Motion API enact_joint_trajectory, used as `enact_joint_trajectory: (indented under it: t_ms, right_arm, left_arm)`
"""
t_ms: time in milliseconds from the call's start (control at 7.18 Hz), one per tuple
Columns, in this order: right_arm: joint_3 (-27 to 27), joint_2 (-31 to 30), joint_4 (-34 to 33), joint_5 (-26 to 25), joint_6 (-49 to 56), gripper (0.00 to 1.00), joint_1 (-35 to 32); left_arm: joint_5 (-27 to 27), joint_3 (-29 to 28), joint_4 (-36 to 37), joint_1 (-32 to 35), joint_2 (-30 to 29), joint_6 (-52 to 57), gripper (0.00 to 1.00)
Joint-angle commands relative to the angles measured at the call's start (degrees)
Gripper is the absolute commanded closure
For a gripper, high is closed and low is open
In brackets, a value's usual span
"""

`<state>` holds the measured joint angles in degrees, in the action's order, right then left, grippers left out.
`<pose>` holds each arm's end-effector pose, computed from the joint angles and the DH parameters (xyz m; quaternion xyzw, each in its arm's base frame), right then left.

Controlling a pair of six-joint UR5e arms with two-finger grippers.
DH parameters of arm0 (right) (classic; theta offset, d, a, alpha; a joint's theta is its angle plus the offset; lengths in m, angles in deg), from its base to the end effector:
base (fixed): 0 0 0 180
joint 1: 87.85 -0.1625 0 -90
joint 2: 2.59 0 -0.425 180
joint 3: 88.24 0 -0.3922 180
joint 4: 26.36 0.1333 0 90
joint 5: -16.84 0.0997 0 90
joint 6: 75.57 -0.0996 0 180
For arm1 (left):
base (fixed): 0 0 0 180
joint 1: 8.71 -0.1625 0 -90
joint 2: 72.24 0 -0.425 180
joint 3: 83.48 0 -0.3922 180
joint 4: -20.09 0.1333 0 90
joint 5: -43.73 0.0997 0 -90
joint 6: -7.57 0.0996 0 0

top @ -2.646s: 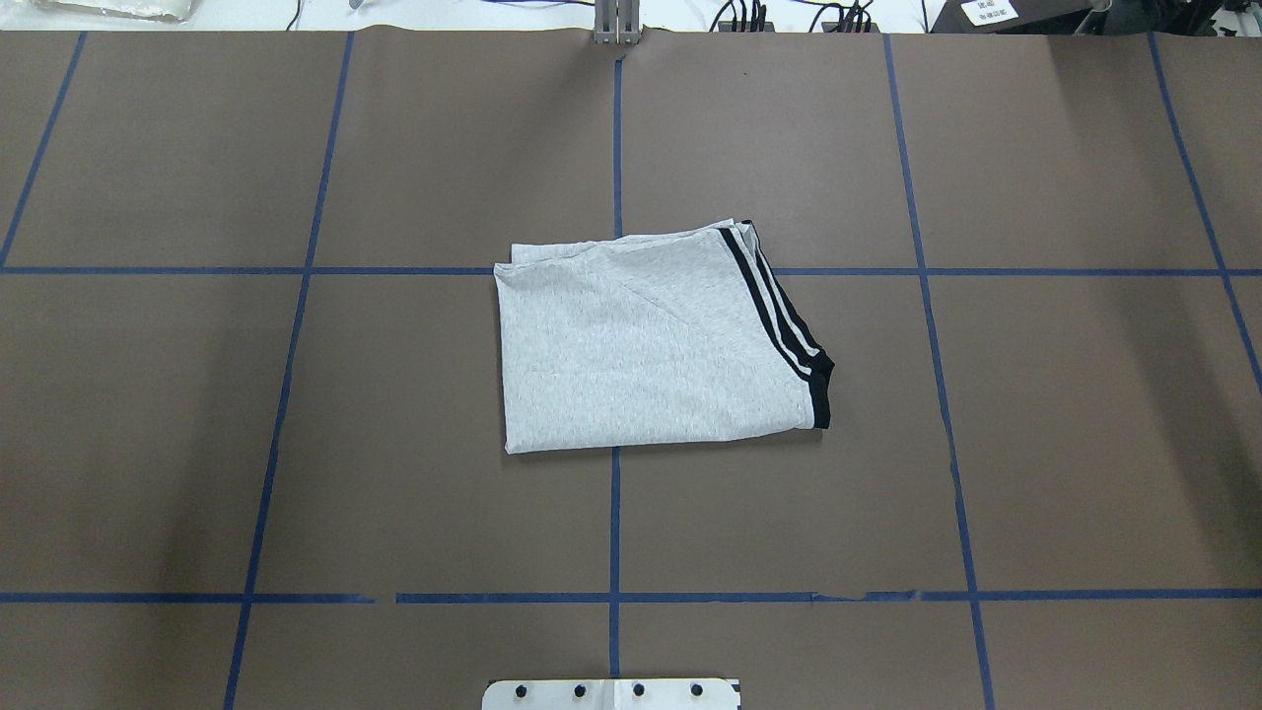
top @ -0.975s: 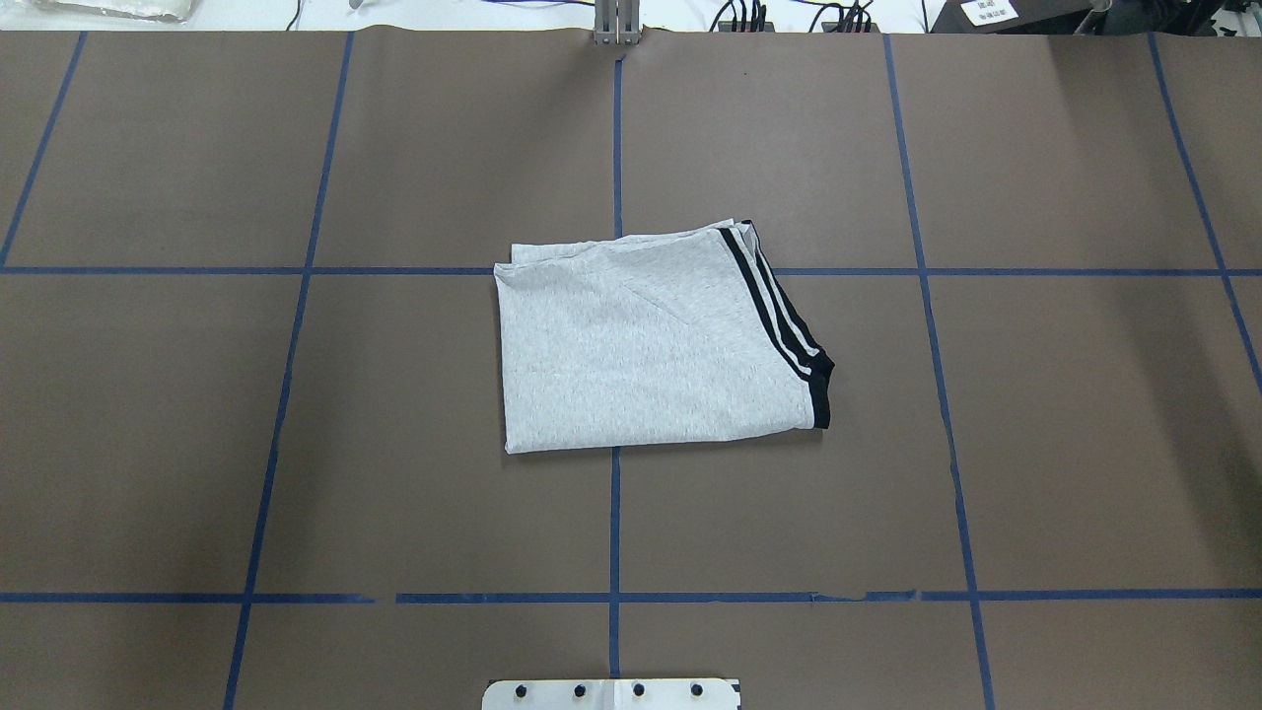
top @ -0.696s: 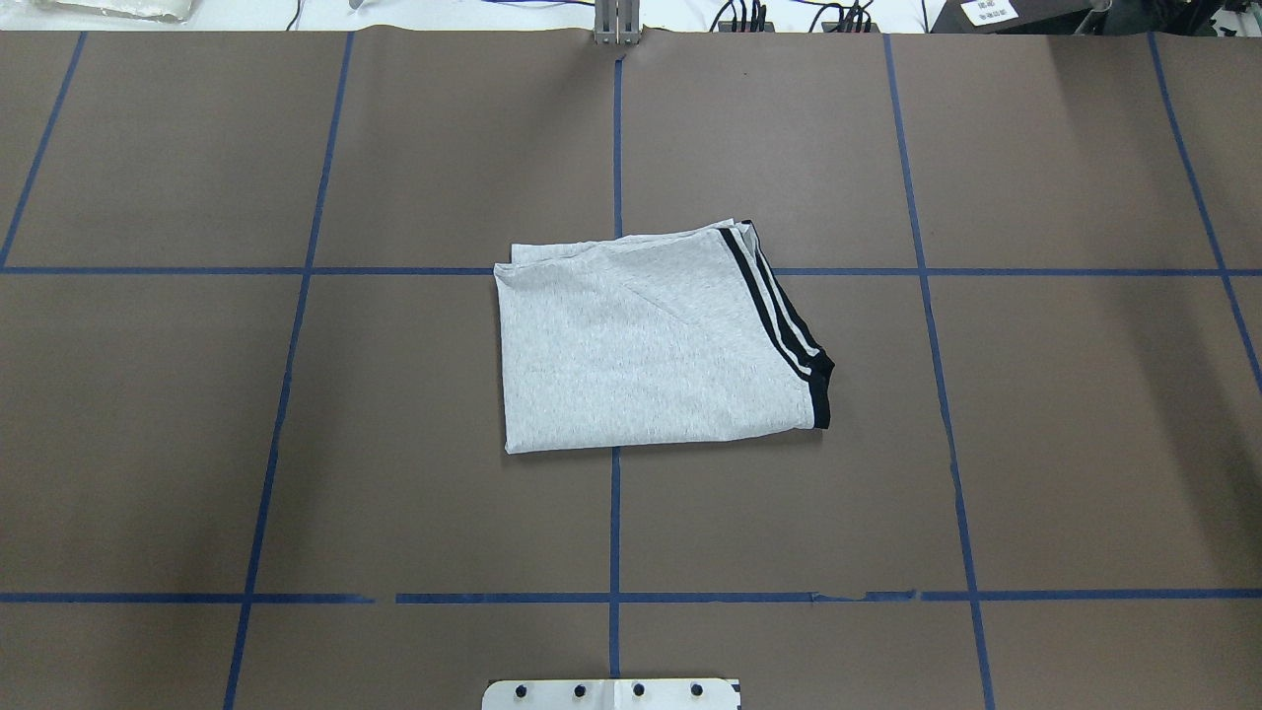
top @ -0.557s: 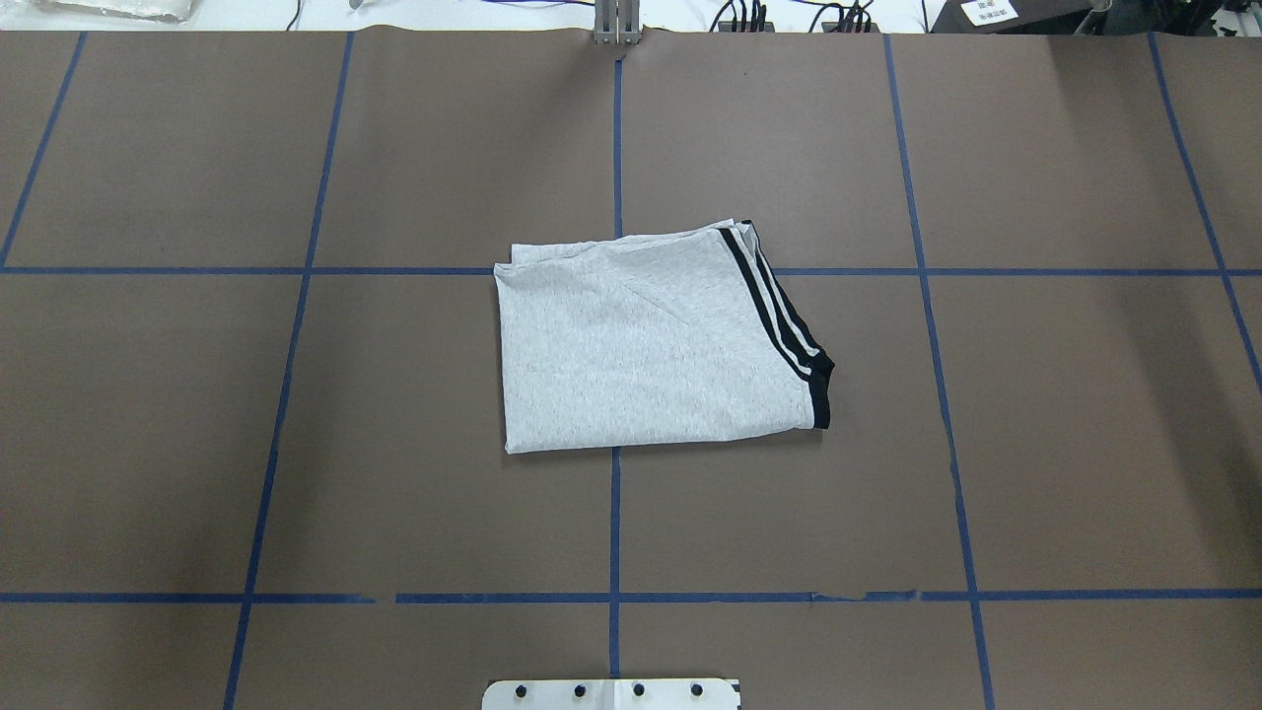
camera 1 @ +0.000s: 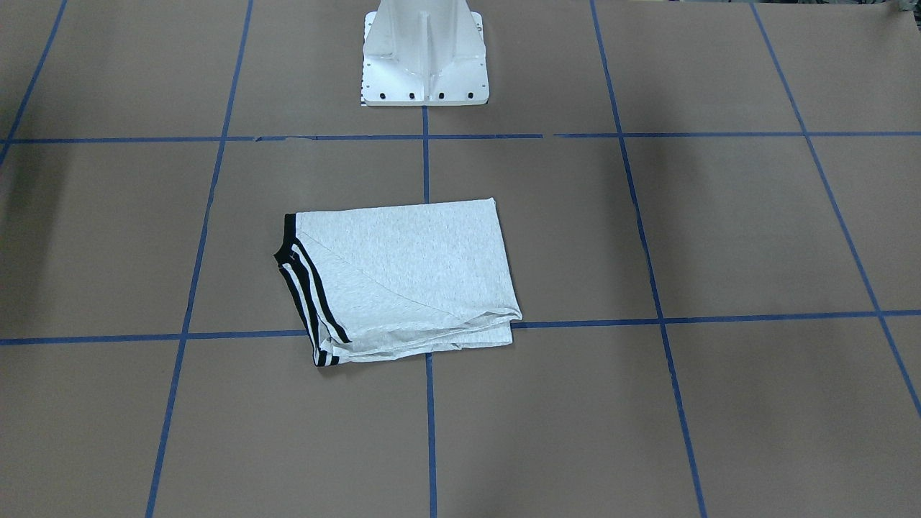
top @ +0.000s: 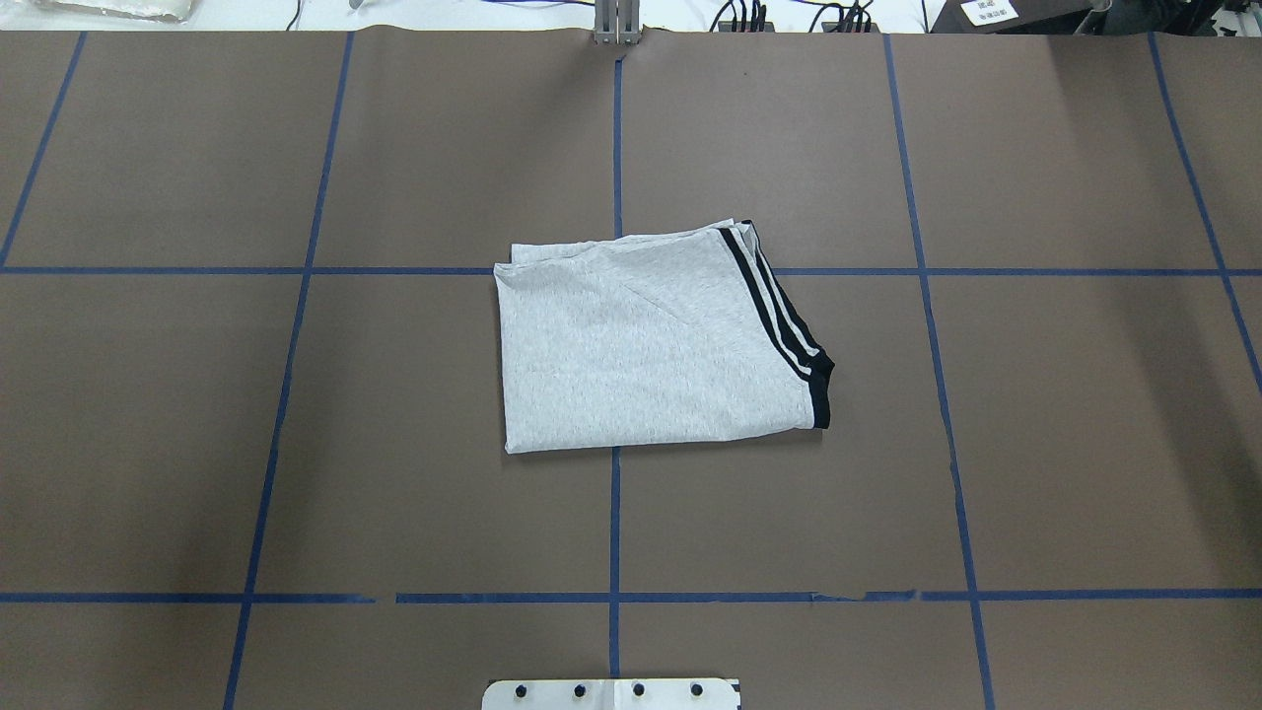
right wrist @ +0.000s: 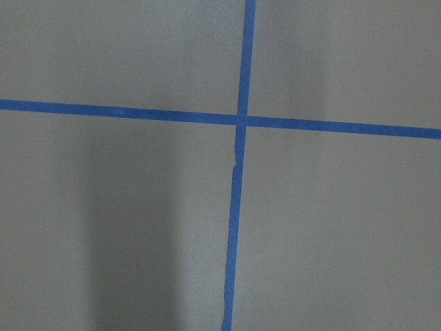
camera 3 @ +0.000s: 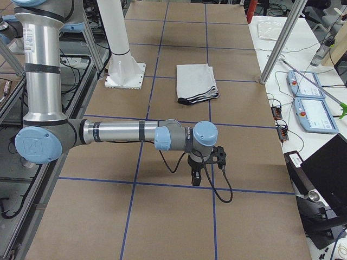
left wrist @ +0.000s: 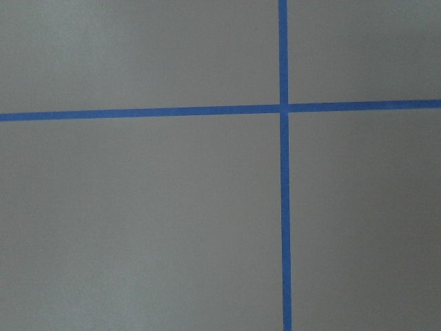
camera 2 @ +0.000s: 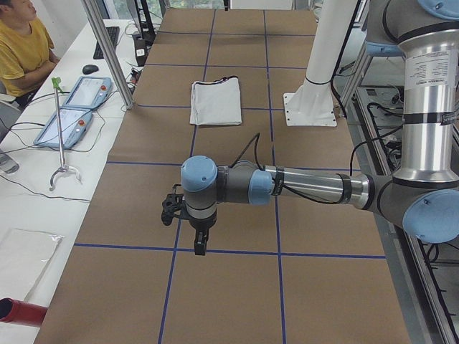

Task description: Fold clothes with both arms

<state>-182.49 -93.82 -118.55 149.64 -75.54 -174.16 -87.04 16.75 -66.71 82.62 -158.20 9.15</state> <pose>0.0344 -0.4865 0.6384 -0.0049 -0.3649 -0.0329 0.9305 -0.0790 -0.4618 0.6143 0.0333 0.3475 0.0111 0.9370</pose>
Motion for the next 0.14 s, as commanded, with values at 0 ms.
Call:
enact_joint_trajectory:
  t_ms: [0]
  right_arm:
    - [-0.05,0.09,0.00,0.00,0.06,0.00,0.00]
  left_arm:
    - [0.00,0.41,-0.47,-0.09,-0.18,0.00,0.00]
